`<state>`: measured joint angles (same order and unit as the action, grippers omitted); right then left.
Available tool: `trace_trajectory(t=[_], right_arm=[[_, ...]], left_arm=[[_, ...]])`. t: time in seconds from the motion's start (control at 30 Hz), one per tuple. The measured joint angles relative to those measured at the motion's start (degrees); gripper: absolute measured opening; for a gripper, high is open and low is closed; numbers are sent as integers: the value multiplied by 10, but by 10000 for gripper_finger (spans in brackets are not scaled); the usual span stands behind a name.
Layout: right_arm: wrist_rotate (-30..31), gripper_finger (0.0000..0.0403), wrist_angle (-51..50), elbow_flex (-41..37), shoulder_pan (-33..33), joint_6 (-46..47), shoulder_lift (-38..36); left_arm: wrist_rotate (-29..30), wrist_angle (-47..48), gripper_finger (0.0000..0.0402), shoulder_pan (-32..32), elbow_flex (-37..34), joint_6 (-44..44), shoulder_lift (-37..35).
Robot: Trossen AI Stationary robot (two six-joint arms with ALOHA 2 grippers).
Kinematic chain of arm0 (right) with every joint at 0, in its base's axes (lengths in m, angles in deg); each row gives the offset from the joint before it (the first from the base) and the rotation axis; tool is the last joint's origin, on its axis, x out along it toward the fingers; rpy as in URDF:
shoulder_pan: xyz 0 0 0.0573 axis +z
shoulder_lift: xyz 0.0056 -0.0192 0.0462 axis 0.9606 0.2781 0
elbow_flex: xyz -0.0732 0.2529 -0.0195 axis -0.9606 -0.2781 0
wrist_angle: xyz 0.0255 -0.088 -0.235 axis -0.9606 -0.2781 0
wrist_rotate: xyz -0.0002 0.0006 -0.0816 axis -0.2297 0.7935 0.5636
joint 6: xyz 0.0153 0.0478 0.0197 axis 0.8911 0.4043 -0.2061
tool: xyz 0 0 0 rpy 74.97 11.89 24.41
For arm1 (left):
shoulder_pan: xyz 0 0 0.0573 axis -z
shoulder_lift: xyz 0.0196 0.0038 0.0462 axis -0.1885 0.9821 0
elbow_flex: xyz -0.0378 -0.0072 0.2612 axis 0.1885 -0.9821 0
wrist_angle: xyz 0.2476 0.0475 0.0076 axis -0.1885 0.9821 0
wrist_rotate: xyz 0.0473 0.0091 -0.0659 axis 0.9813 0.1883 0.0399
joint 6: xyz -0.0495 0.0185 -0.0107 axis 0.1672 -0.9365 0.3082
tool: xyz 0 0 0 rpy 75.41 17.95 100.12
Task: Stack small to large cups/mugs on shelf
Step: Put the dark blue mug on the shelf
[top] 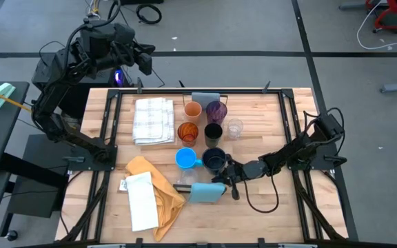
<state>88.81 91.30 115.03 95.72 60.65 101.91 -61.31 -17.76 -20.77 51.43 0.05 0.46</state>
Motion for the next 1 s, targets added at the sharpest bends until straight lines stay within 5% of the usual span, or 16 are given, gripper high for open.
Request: trace_trajectory(t=[0.23, 1.0], right_arm=[[2, 47, -35, -2, 0, 16, 2], [4, 67, -41, -2, -9, 12, -1]], left_arm=[[0, 0, 30, 0, 0, 0, 0], [0, 0, 38, 0, 0, 0, 0]])
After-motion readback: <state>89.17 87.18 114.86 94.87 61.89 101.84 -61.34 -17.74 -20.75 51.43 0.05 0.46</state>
